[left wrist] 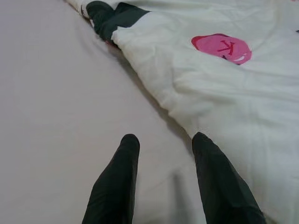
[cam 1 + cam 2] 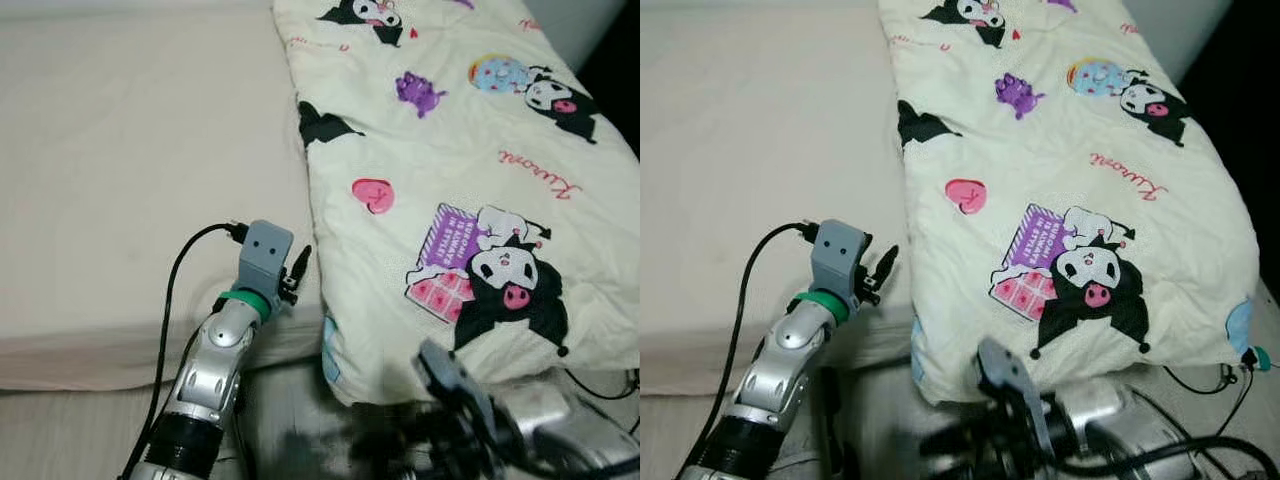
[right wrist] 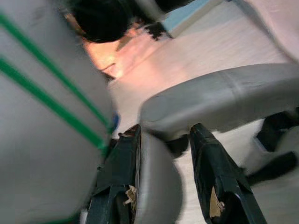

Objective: Clean up the room

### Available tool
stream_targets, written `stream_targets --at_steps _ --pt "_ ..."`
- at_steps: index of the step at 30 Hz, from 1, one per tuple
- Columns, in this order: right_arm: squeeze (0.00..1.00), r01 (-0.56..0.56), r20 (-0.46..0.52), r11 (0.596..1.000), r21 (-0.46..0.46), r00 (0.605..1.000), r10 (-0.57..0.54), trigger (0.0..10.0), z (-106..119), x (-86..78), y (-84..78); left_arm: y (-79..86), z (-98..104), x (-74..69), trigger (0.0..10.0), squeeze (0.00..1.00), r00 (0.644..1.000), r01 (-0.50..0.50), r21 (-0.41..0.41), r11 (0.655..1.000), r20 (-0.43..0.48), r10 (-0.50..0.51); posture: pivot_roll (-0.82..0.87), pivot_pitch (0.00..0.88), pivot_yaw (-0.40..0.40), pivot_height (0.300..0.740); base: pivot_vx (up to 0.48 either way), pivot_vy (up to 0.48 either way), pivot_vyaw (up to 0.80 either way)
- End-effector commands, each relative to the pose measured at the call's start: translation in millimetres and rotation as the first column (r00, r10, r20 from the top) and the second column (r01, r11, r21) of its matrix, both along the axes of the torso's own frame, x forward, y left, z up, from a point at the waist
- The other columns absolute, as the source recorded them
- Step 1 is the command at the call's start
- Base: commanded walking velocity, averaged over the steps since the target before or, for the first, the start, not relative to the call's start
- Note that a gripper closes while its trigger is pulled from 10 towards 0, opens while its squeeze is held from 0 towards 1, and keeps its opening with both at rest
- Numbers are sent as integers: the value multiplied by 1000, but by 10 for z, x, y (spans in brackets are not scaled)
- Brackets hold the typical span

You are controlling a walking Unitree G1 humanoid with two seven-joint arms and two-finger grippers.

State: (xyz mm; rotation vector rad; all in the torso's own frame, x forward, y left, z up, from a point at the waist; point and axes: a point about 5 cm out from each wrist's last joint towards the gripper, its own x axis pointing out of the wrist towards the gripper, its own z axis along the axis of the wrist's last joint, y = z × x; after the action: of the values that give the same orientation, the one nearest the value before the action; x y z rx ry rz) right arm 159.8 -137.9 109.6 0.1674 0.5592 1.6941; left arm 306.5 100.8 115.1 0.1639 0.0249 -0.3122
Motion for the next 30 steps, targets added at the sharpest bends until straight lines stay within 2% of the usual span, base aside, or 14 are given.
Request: stream_targets --at_steps 1,4,6,7,8,10,11,13,17,22,24,25,27,30 --pt "0 1 17 1000 31 1000 -2 10000 66 -18 42 0 -40 -17 10000 0 1000 1 7 1000 -9 -1 -34 114 35 545 0 0 0" --pt "0 142 154 985 99 976 -156 10000 215 190 136 -5 -54 -30 10000 0 1000 1 7 1000 -11 -1 -38 113 36 545 0 0 0" --pt "0 400 348 903 154 834 -429 10000 310 585 165 -17 -63 -36 10000 0 1000 5 6 1000 -14 -5 -46 113 43 545 0 0 0" --pt "0 400 348 903 154 834 -429 10000 310 585 165 -17 -63 -36 10000 0 1000 5 6 1000 -14 -5 -46 113 43 545 0 0 0" --pt "0 641 420 733 227 615 -667 10000 346 915 77 -29 -66 -34 10000 0 1000 10 7 1000 -16 -9 -48 115 49 545 0 0 0" --pt "0 641 420 733 227 615 -667 10000 346 915 77 -29 -66 -34 10000 0 1000 10 7 1000 -16 -9 -48 115 49 545 0 0 0" --pt "0 813 431 530 241 400 -809 10000 261 1103 -153 -33 -67 -28 10000 0 1000 14 8 1000 -17 -13 -51 116 53 545 0 0 0" --pt "0 813 431 530 241 400 -809 10000 261 1103 -153 -33 -67 -28 10000 0 1000 14 8 1000 -17 -13 -51 116 53 545 0 0 0" --pt "0 994 412 51 96 7 -911 10000 -282 1192 -855 -37 -74 1 10000 0 1000 20 15 1000 -20 -19 -61 119 63 545 0 0 0" --pt "0 995 427 -103 -9 -90 -900 10000 -555 1111 -1077 -52 -76 9 10000 0 1000 21 16 1000 -21 -21 -53 119 58 545 0 0 0" --pt "0 925 468 -345 -156 -238 -851 10000 -890 879 -1394 -51 -79 6 10000 0 1000 15 14 1000 -21 -15 -50 121 55 545 0 0 0" --pt "0 925 468 -345 -156 -238 -851 10000 -890 879 -1394 -51 -79 6 10000 0 1000 15 14 1000 -21 -15 -50 121 55 545 0 0 0" --pt "0 840 515 -496 -219 -332 -790 10000 -1052 700 -1579 -43 -85 -1 10000 0 1000 10 12 1000 -22 -10 -48 123 54 545 0 0 0" --pt "0 757 571 -607 -243 -394 -720 10000 -1106 548 -1752 -35 -96 -11 10000 0 1000 9 13 1000 -25 -8 -54 125 50 545 0 0 0"
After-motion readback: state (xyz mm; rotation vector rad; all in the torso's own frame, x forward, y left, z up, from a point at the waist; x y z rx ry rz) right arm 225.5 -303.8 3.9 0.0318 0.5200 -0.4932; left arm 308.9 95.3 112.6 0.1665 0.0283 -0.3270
